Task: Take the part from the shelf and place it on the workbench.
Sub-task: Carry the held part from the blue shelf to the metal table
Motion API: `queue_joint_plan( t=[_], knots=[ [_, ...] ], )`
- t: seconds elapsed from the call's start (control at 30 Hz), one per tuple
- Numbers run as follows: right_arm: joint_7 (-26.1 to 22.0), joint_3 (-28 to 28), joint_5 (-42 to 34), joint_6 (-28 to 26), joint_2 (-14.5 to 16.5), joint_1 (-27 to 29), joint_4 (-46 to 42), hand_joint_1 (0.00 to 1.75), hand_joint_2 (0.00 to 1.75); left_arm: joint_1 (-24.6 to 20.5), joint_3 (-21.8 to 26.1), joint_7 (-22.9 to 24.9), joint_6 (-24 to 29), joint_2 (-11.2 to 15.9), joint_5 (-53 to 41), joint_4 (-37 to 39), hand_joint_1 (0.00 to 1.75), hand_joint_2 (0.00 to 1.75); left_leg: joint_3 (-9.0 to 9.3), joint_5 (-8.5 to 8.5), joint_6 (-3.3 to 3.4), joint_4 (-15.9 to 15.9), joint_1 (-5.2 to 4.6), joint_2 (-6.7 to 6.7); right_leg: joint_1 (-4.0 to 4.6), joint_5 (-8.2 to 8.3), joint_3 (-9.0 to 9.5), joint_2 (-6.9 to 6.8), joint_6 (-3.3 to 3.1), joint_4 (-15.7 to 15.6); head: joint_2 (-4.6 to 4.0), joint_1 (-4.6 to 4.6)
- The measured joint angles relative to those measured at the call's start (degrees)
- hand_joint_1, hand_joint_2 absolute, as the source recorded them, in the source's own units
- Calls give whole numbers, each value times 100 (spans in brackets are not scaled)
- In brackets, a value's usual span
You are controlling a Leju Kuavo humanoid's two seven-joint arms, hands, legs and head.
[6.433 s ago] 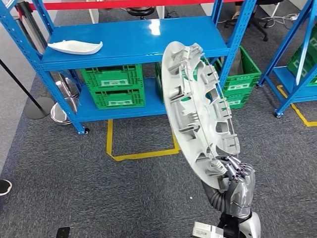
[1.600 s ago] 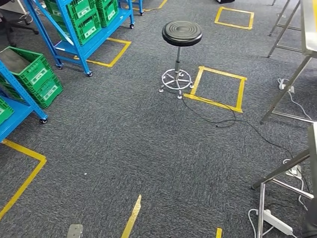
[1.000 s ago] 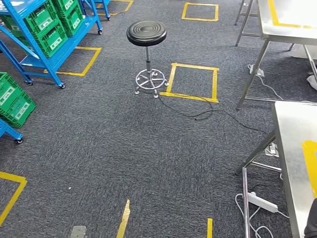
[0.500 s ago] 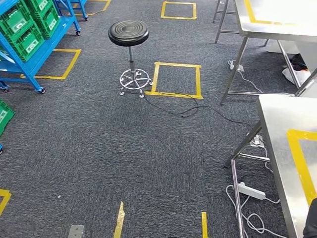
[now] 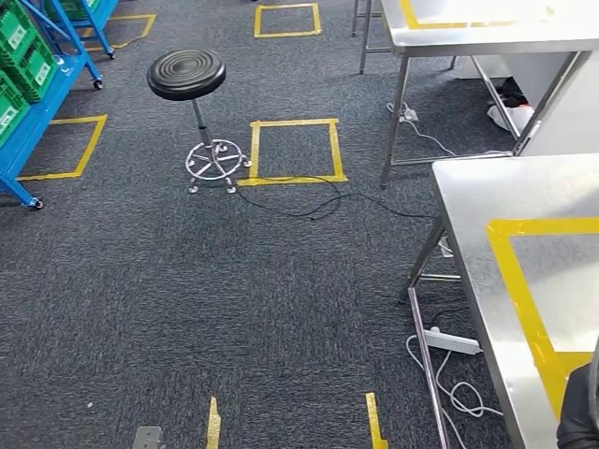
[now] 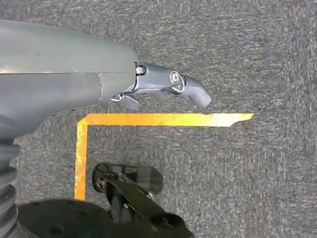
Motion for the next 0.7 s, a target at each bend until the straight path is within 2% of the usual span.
queue_joint_plan(
  t=[0.03, 0.07, 0.1, 0.13, 0.17, 0.2, 0.27, 0.3, 0.37, 0.43, 0.47, 0.5, 0.53, 0.57, 0.6, 0.63, 0.67, 0.7],
  knots=[
    [1, 14, 2, 0, -3, 3, 16, 175, 175, 9, 18, 4, -9, 14, 1, 0, 0, 175, 8, 170, 22, -119, -2, -12, 8, -7, 23, 65, -4, 1, 0, 0],
    [1, 30, -1, 0, -10, 4, 29, 175, 175, 12, 36, 13, -14, 32, 1, 0, 0, 175, 86, 394, 49, -384, -5, -35, 13, -15, 46, 123, -4, 1, 0, 1],
    [1, 53, -5, 0, -20, 5, 41, 175, 175, 11, 57, 24, -13, 51, 1, 0, 0, 175, 211, 638, 82, -753, -8, -118, 12, -25, 61, 178, 1, 2, 0, 0],
    [1, 80, -9, 0, -32, 5, 52, 175, 175, 7, 80, 38, -10, 70, 0, 0, 0, 175, 323, 808, 110, -1073, -10, -219, 15, -36, 66, 227, 13, 8, 0, 6],
    [0, 112, -10, 0, -49, 7, 67, 175, 175, 4, 107, 50, -7, 88, 0, 0, 0, 175, 413, 879, 124, -1327, -11, -305, 12, -43, 49, 277, 32, 16, 0, 2],
    [0, 143, -7, 0, -64, 9, 85, 175, 175, 3, 134, 58, -4, 105, 0, 0, 0, 175, 467, 898, 130, -1487, -16, -372, 3, -42, 22, 320, 59, 22, 0, 2],
    [2, 185, 9, 0, -85, 24, 128, 175, 175, 6, 172, 67, -2, 128, 1, 0, 0, 175, 503, 852, 131, -1594, -28, -341, -20, -31, -30, 398, 130, 16, 0, -6],
    [3, 198, 19, 0, -92, 38, 151, 175, 175, 8, 184, 68, -2, 135, 0, 0, 0, 175, 516, 867, 144, -1619, -23, -306, -28, -40, -50, 390, 161, 25, 0, -4],
    [2, 222, 32, 0, -110, 54, 195, 175, 175, 1, 204, 69, 1, 146, -1, 0, 0, 175, 558, 891, 187, -1691, -7, -222, -11, -199, -189, 215, 216, 273, 0, 9],
    [-3, 239, 40, 0, -135, 52, 239, 175, 175, 1, 224, 73, 5, 162, -2, 0, 0, 175, 581, 886, 221, -1714, -15, -124, -4, -512, -524, -14, 260, 916, 0, 18],
    [-4, 243, 44, 0, -146, 52, 264, 175, 175, 7, 231, 79, 5, 167, -2, 0, 0, 175, 583, 877, 232, -1712, -21, -69, -13, -637, -712, -64, 279, 1256, 0, 17],
    [-3, 244, 46, 0, -154, 58, 289, 175, 175, 14, 235, 85, 6, 169, -2, 0, 0, 175, 588, 869, 233, -1711, -24, -17, -23, -670, -835, -93, 295, 1461, 0, 17],
    [-2, 244, 46, 0, -161, 67, 311, 175, 175, 18, 236, 91, 6, 170, -2, 0, 0, 175, 596, 858, 228, -1709, -24, 33, -34, -599, -858, -116, 309, 1469, 0, 18],
    [0, 244, 45, 0, -167, 72, 330, 175, 175, 19, 237, 98, 6, 169, -2, 0, 0, 175, 609, 845, 215, -1706, -21, 79, -45, -433, -763, -149, 317, 1258, 0, 19],
    [1, 244, 44, 0, -172, 75, 343, 175, 175, 18, 238, 102, 6, 168, -2, 0, 0, 175, 629, 826, 196, -1701, -18, 120, -55, -225, -579, -215, 324, 896, 0, 19],
    [1, 245, 43, 0, -175, 72, 355, 175, 175, 17, 238, 106, 6, 169, -2, 0, 0, 175, 647, 803, 169, -1691, -26, 157, -47, -88, -382, -308, 322, 526, 0, 21],
    [1, 248, 43, 0, -177, 68, 362, 175, 175, 17, 239, 109, 6, 172, -2, 0, 0, 175, 661, 779, 139, -1675, -38, 191, -39, -1, -221, -370, 295, 240, 0, 14],
    [0, 250, 43, 0, -179, 66, 368, 175, 175, 17, 239, 109, 6, 178, -2, 0, 0, 175, 669, 760, 112, -1661, -51, 224, -26, 19, -132, -408, 262, 86, 0, 13]
  ],
)
